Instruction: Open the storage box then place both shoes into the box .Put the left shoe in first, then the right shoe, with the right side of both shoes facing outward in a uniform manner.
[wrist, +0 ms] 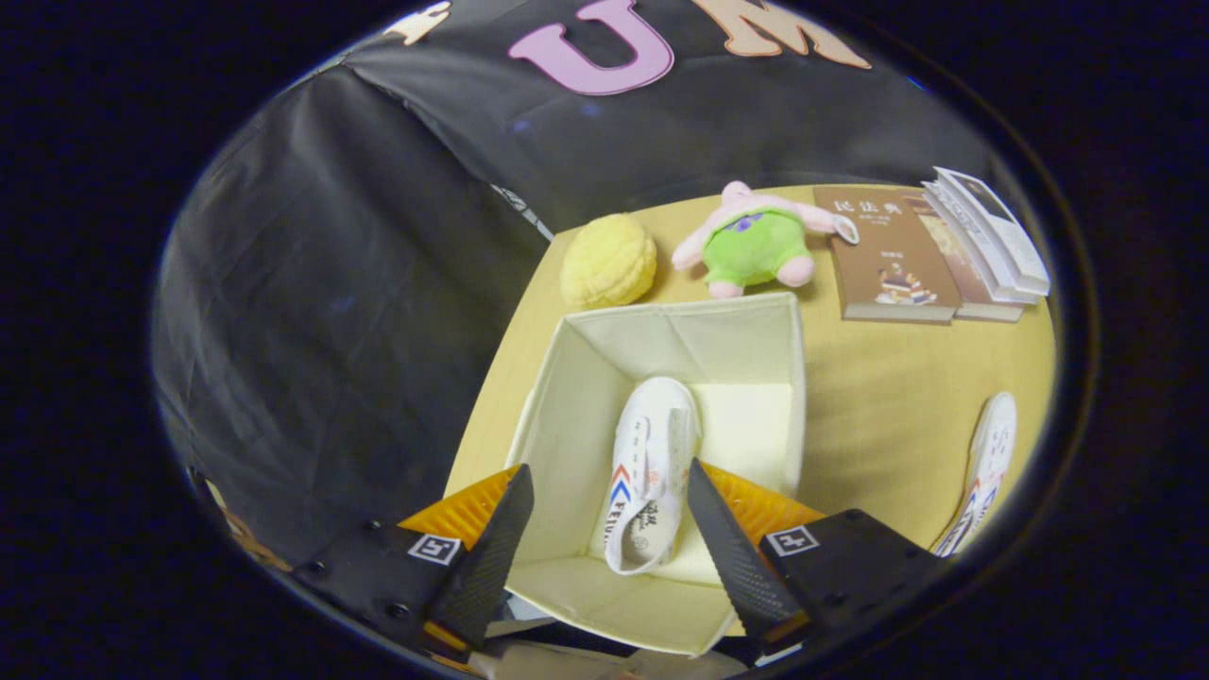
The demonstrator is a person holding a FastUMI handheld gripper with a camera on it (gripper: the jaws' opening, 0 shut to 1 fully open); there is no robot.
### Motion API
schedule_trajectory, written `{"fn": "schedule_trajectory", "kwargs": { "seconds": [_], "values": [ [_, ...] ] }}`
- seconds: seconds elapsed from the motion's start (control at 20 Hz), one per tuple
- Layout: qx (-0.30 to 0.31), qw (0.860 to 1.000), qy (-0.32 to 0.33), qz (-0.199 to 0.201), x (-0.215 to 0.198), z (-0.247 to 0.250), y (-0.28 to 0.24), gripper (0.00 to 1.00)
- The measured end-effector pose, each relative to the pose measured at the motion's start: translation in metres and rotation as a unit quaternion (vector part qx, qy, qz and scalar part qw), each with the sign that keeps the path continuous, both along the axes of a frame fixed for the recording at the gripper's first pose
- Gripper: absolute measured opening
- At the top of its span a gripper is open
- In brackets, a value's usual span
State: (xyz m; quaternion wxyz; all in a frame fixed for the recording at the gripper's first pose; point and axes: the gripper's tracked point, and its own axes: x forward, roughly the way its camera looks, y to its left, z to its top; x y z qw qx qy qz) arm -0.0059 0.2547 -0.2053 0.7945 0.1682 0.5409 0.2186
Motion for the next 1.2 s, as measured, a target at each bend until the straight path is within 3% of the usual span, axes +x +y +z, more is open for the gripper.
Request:
{"fn": "schedule_trajectory", "kwargs": {
  "seconds": [0.6, 1.2],
  "values": [
    [-0.06, 0.994, -0.084, -0.035, -0.003, 0.03, -0.157, 1.0],
    [-0.14, 0.983, -0.069, -0.095, -0.024, -0.007, -0.316, 1.0]
  ]
}}
